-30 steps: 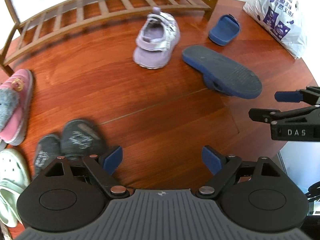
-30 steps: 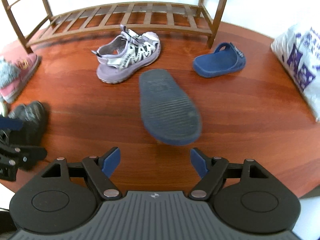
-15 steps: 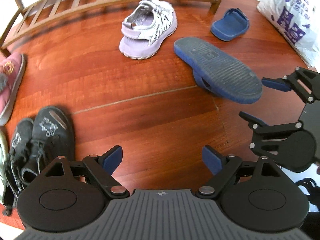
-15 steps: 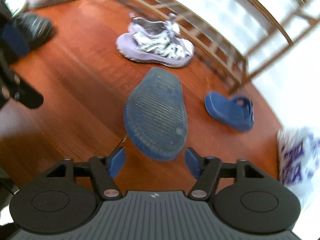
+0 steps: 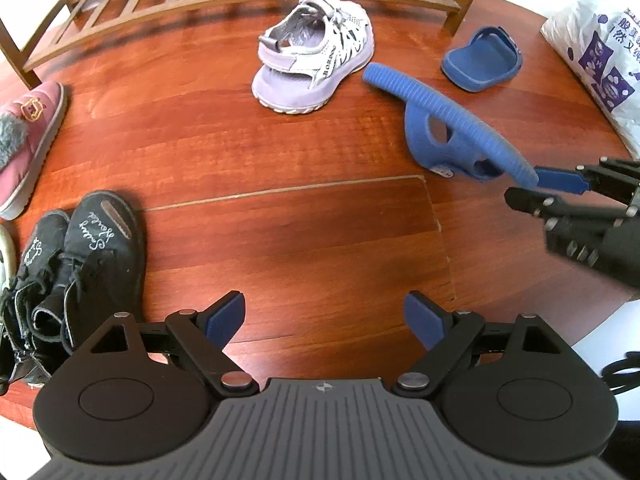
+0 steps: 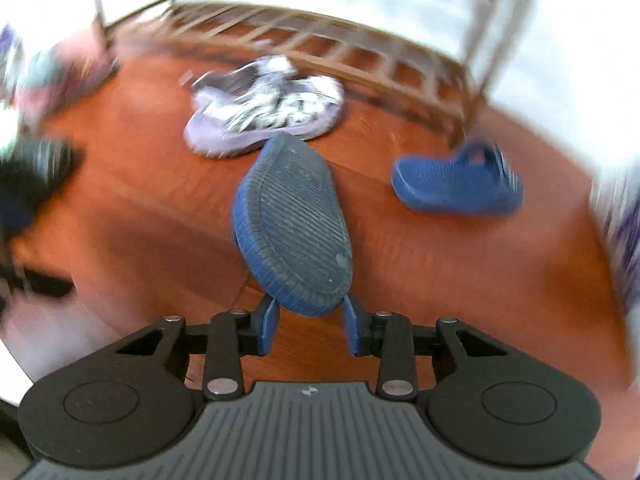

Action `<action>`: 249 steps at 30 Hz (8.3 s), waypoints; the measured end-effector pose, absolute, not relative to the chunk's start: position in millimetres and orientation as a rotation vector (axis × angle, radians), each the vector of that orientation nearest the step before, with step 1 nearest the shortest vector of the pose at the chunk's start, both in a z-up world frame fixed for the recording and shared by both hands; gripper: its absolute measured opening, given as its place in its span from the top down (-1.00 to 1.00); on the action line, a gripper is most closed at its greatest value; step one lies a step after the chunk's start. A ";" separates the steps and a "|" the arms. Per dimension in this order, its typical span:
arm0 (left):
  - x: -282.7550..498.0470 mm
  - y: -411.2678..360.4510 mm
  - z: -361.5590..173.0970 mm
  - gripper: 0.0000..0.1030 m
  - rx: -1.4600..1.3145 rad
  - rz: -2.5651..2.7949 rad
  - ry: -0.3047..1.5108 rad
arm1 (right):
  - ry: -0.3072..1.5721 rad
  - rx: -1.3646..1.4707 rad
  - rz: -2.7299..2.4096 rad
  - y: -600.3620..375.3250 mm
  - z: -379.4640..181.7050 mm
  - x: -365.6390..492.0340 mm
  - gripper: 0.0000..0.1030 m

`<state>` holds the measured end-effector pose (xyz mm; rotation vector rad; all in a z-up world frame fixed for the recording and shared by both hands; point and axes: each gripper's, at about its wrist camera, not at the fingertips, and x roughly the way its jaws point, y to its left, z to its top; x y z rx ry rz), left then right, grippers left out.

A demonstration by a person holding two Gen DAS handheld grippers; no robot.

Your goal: Organize scattered shoes

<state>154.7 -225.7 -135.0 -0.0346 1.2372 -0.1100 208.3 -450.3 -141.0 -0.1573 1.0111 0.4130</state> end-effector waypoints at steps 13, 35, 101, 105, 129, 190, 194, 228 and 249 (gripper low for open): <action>158.7 -226.0 -137.2 -0.70 -0.040 -0.107 1.245 | 1.095 0.351 0.219 -543.6 -167.7 234.2 0.37; 151.2 -202.4 -137.1 -0.70 -0.083 -0.056 1.236 | 1.121 0.354 0.110 -515.3 -164.4 274.2 -0.67; 107.8 -167.6 -159.5 -0.70 -0.020 -0.128 1.183 | 1.310 -0.677 1.325 -225.9 -154.7 270.3 -0.36; 112.1 -165.3 -159.2 -0.70 -0.013 -0.117 1.164 | 1.297 -0.669 1.321 -229.1 -149.5 271.6 -0.65; 168.6 -185.1 -185.5 -0.74 0.074 -0.217 1.142 | 1.271 -0.195 0.810 -399.5 -118.9 277.4 -0.69; 161.4 -161.4 -128.7 -0.91 -0.148 0.125 1.065 | 1.161 0.607 -0.256 -553.6 -173.5 481.5 -0.80; 164.9 -162.3 -128.1 -0.91 -0.147 0.125 1.063 | 1.160 0.548 -0.328 -550.6 -187.2 489.9 -0.79; 143.1 -156.4 -110.0 -0.91 -0.175 0.094 1.056 | 1.219 0.424 -0.087 -539.9 -179.9 379.5 -0.54; 116.3 -139.3 -89.8 -0.91 -0.073 -0.066 1.029 | 1.314 0.424 0.150 -425.9 -164.5 260.0 -0.53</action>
